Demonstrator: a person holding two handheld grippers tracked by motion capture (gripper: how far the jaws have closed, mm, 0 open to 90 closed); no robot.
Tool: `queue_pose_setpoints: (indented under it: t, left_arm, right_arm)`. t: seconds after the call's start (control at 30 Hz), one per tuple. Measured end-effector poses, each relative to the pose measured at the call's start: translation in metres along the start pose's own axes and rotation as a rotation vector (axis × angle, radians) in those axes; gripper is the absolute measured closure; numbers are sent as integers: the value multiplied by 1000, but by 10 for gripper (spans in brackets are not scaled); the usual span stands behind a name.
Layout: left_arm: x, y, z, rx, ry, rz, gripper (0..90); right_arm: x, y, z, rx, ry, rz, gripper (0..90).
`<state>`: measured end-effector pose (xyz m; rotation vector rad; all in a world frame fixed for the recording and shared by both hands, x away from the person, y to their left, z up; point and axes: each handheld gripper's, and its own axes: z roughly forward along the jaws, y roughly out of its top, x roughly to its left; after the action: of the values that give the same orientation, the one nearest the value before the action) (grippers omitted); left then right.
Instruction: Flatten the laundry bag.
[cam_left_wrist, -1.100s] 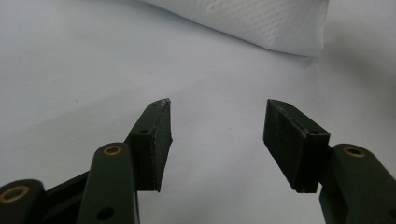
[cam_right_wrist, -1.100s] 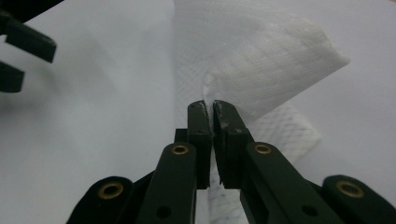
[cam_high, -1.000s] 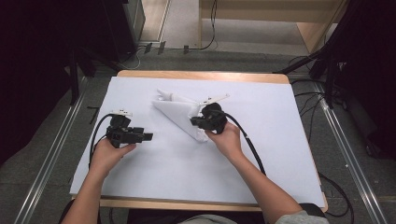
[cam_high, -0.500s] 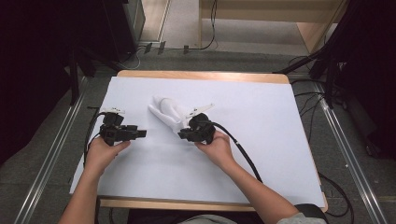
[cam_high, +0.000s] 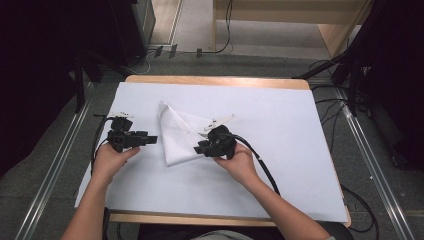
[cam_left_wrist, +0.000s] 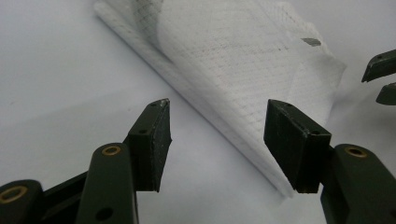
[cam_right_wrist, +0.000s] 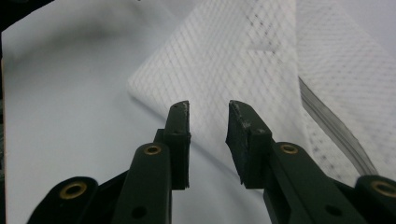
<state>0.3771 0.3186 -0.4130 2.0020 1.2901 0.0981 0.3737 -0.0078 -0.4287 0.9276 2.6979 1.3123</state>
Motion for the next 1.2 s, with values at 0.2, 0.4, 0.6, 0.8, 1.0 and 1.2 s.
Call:
queue_pose_setpoints:
  t: [0.2,0.4,0.6,0.8,1.0,1.2]
  left_arm:
    - [0,12,14,6,-11,16,404]
    - [8,26,31,14,-7,-1,402]
    - [15,33,39,1,8,1,392]
    - [17,36,47,12,-8,-9,392]
    - [12,37,58,29,9,20,475]
    - [3,36,68,95,73,61,660]
  right_arm:
    - [-8,-13,-20,-13,-28,26,708]
    - [-18,-30,-34,-34,-91,6,709]
    - [-36,-37,-30,-2,-125,70,709]
    - [-47,-40,-26,-5,-162,87,762]
    - [-64,-40,-21,-26,-204,152,834]
    - [-79,-34,-13,-42,-243,172,740]
